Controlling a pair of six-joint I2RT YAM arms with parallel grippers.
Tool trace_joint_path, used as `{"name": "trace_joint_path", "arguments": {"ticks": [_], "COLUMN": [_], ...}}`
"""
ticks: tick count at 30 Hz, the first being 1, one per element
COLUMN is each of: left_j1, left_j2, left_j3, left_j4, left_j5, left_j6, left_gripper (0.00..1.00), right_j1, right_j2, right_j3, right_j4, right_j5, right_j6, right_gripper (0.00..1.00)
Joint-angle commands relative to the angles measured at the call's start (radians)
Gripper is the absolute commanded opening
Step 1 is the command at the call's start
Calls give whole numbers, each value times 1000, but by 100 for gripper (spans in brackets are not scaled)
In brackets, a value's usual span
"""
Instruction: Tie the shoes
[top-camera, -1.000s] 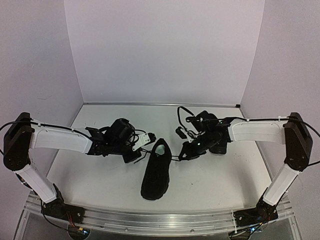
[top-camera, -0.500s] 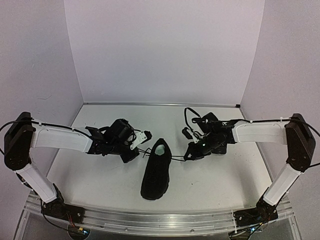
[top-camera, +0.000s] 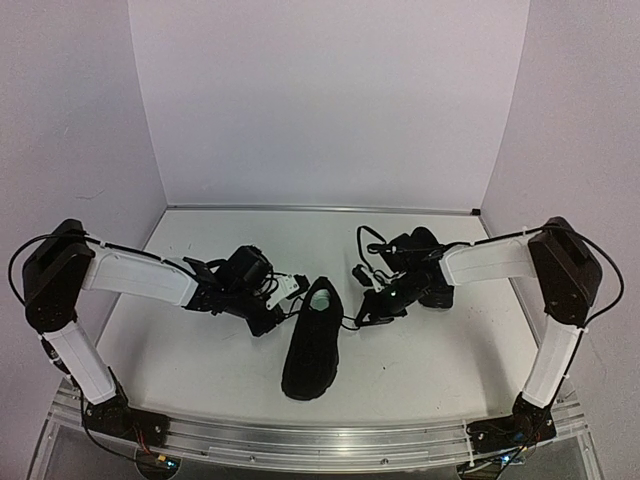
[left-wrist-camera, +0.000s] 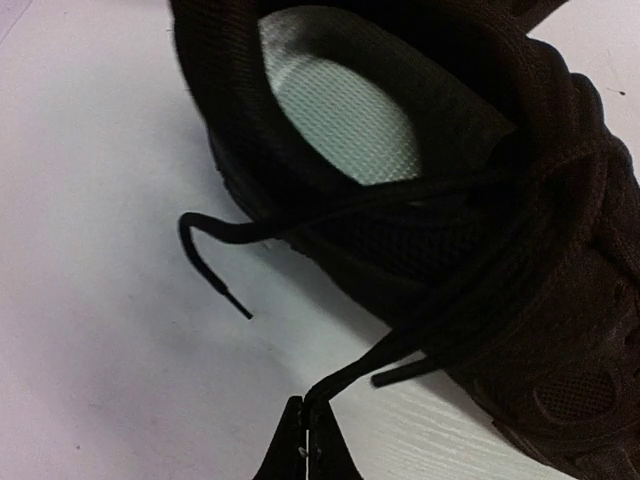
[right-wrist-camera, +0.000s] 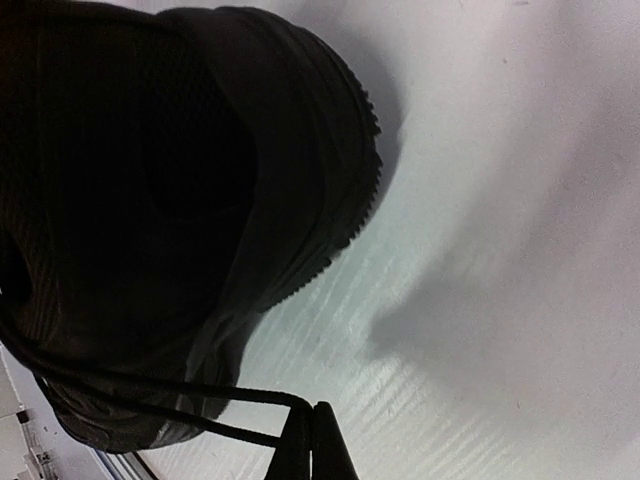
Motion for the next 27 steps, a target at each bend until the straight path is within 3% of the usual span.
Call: {"name": "trace_joint_path", "arguments": {"ticks": [1, 10, 14, 21, 27], "left_j1": [-14, -13, -12, 15, 38], "left_j2": [45, 105, 91, -108, -170], "left_j3": [-9, 17, 39, -31, -47], "left_j4": [100, 240, 188, 75, 19], "left_j5": [92, 113, 93, -113, -150], "left_j6": [-44, -84, -78, -129, -127], "left_gripper": [0, 0, 0, 0, 0], "right_j1": [6, 9, 7, -25, -56], "right_j2": [55, 99, 49, -110, -162], "right_j3": [100, 173, 139, 35, -48], "right_j4": [73, 99, 95, 66, 42], "right_j5": [-60, -107, -78, 23, 62], "right_j6": [21, 38, 32, 43, 39], "right_gripper": [0, 0, 0, 0, 0]}}
